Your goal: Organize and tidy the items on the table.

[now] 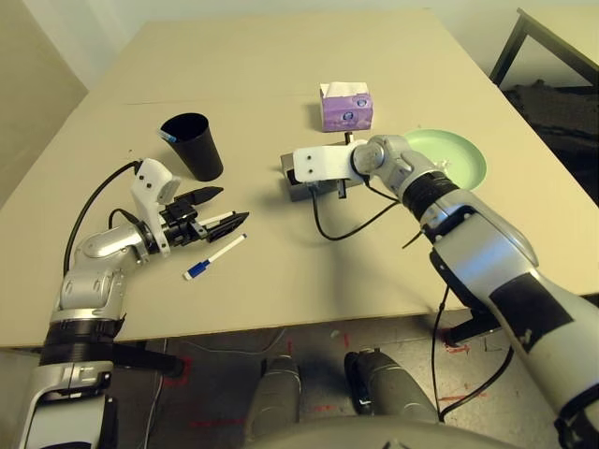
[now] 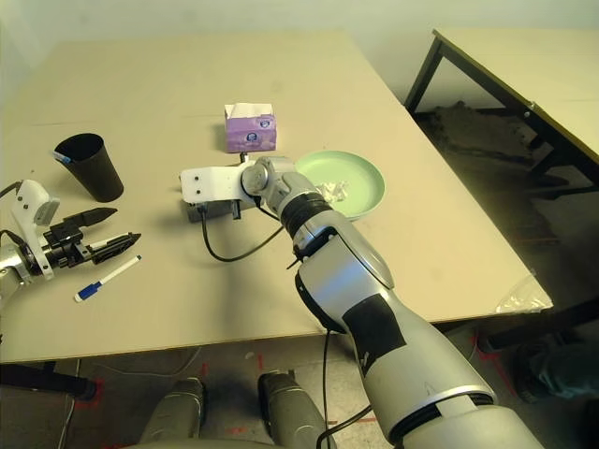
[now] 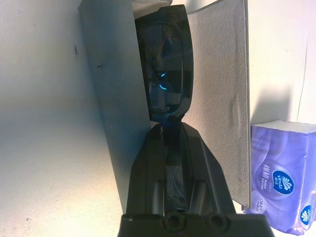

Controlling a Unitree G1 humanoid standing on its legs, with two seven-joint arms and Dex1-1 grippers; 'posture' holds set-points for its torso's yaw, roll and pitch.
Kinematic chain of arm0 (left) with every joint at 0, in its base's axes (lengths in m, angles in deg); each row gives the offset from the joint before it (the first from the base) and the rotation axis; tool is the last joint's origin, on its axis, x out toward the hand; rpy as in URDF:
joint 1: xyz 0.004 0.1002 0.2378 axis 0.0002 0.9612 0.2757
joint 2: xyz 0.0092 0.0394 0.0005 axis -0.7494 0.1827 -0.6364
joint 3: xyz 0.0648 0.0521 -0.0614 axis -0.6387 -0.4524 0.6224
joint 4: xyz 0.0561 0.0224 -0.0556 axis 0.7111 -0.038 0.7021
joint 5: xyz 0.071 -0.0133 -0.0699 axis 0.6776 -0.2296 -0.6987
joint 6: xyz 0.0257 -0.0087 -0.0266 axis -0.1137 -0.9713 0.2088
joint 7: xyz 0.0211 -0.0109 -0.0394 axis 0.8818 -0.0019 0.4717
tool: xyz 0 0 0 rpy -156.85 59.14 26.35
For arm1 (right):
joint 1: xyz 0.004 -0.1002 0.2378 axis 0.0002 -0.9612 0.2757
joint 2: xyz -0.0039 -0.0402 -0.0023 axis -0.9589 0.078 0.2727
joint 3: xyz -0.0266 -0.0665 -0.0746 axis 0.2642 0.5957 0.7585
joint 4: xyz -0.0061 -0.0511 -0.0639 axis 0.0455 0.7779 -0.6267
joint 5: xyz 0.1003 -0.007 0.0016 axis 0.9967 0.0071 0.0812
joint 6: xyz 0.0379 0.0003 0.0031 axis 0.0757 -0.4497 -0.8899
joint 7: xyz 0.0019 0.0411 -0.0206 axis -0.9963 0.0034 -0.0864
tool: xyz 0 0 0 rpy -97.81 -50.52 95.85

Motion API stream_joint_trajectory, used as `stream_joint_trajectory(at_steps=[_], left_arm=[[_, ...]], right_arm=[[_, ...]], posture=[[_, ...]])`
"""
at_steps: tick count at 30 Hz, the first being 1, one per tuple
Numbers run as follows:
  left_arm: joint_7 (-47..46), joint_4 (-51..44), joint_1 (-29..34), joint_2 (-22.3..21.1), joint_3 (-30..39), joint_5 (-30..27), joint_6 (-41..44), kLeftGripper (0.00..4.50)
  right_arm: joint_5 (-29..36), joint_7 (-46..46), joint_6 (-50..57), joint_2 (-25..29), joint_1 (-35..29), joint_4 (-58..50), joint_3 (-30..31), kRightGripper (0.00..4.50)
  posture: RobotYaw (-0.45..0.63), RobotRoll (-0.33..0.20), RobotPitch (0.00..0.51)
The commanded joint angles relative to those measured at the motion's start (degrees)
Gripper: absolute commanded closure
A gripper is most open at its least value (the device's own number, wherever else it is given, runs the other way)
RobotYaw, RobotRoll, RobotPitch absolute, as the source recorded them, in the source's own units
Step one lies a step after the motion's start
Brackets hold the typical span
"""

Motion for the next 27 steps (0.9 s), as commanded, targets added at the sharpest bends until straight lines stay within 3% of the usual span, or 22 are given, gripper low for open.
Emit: stream_joint_trajectory(at_steps=[1,2,3,13,19,27], left_arm=[[0.3,0.4,-0.5,0.4,-0.6,0.5,-0.2,0.0],[0.4,0.6,-0.7,0.5,-0.7,0.6,-0.2,0.0],[0.4,0.8,-0.8,0.6,-0.8,0.7,-0.3,0.0],[0.8,3.0,-2.5,1.2,-1.1,1.5,-1.6,0.0],[0.9,3.9,-3.1,1.6,-1.1,1.8,-2.4,0.0],[1.2,3.8,-2.4,2.0,-0.9,1.9,-3.0,0.0]], right_arm=[[0.1,1.6,0.6,0.3,0.0,-0.2,-0.9,4.32],[0.1,1.5,0.7,0.3,0.1,-0.2,-1.0,4.32],[0.1,1.4,0.7,0.4,0.2,-0.3,-1.1,3.58],[2.5,6.5,1.4,2.9,5.0,-2.8,-4.6,0.04],[13.2,22.5,14.3,7.8,3.9,-17.3,-12.8,0.04],[25.0,28.3,43.3,19.1,-15.1,-55.4,-22.4,0.04]], posture=[[0.01,0.0,0.151],[0.01,0.0,0.15],[0.01,0.0,0.149],[0.0,0.0,0.135],[0.0,0.0,0.133],[-0.01,0.0,0.135]])
